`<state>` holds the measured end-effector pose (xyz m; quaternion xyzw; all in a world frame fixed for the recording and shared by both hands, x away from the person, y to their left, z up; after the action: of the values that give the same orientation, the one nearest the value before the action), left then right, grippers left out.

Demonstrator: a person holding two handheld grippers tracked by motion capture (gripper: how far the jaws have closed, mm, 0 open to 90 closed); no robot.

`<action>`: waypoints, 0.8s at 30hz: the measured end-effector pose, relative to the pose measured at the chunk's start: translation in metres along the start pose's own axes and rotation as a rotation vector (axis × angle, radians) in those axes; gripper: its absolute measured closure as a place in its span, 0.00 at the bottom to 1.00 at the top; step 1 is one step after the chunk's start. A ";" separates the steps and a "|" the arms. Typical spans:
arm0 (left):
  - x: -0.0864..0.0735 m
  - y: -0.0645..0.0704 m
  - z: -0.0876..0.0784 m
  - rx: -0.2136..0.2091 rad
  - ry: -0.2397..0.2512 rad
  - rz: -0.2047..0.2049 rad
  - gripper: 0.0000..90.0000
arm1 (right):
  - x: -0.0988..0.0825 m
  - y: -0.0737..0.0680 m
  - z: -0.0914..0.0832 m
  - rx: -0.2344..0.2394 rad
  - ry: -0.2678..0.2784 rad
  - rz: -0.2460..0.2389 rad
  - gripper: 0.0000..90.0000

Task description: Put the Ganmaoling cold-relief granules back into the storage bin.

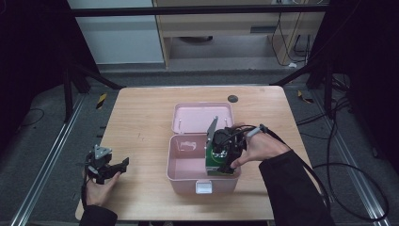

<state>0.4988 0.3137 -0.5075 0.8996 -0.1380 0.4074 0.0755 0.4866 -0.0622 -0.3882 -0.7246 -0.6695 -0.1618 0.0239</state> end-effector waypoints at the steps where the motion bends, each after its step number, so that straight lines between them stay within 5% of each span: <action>1: 0.000 0.000 0.000 0.000 0.000 0.000 0.30 | -0.001 0.000 0.002 0.002 0.006 0.000 0.18; 24: 0.000 0.000 0.000 -0.001 0.001 -0.001 0.30 | -0.012 0.002 0.024 0.008 0.001 -0.003 0.17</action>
<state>0.4990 0.3141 -0.5074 0.8993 -0.1378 0.4080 0.0760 0.4924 -0.0680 -0.4135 -0.7233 -0.6713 -0.1595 0.0270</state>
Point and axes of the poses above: each handheld gripper's, and its own axes: z roughly forward along the jaws, x roughly out of its top, y roughly to its right, the point moved 6 cm from there along z, roughly forward along the jaws, and after that the axes turned 5 degrees about -x, right-handed, at the moved point
